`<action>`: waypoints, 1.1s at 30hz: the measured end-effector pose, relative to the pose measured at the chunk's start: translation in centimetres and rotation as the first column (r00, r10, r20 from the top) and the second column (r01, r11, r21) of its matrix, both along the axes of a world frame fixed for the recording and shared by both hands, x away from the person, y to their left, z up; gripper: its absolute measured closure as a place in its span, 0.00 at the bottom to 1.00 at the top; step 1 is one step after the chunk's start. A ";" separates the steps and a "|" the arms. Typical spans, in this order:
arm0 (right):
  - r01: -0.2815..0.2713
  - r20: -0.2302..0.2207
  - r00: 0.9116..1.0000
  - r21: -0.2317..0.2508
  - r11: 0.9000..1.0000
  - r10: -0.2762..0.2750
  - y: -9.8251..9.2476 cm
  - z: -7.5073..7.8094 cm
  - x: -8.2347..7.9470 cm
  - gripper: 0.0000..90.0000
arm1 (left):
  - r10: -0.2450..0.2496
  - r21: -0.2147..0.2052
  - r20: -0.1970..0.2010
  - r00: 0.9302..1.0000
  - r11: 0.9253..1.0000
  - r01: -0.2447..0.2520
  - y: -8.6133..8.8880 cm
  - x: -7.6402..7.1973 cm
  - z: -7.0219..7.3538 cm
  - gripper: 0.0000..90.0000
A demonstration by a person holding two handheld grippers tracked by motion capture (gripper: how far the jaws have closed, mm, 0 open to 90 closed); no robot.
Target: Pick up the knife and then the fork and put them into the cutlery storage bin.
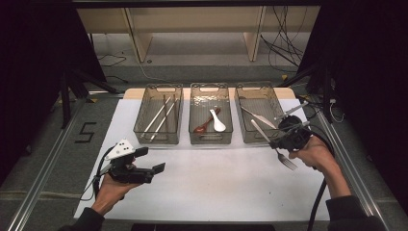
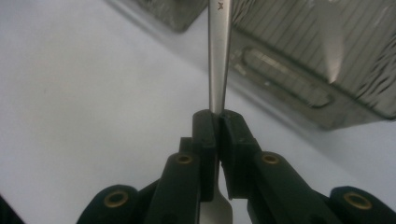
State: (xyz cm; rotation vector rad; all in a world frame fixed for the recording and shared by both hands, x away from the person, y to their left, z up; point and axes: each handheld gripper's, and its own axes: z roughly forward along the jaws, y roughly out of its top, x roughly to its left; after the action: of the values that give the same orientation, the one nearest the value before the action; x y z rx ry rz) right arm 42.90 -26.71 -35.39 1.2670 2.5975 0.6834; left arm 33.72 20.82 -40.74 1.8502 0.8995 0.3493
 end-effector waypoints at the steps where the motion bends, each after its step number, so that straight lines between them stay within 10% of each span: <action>1: 0.012 0.011 1.000 0.005 1.000 -0.012 -0.1 0.4 0.4 0.95 | 0.000 0.000 0.001 1.000 1.000 0.000 0.0 0.0 0.0 0.12; 20: 0.135 0.059 0.989 0.032 0.990 -0.136 0.6 3.9 8.0 0.95 | 0.001 -0.011 0.001 1.000 1.000 -0.001 0.0 0.0 0.0 0.12; 33: 0.190 0.023 0.981 0.027 0.981 -0.191 1.6 2.3 11.4 0.95 | -0.003 -0.013 -0.003 1.000 1.000 0.003 0.0 0.1 0.0 0.12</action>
State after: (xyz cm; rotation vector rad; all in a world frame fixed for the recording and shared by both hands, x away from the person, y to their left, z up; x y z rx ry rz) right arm 54.28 -25.11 -33.10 1.4805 2.4135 0.6924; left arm 33.80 20.85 -40.74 1.8397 0.8991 0.3386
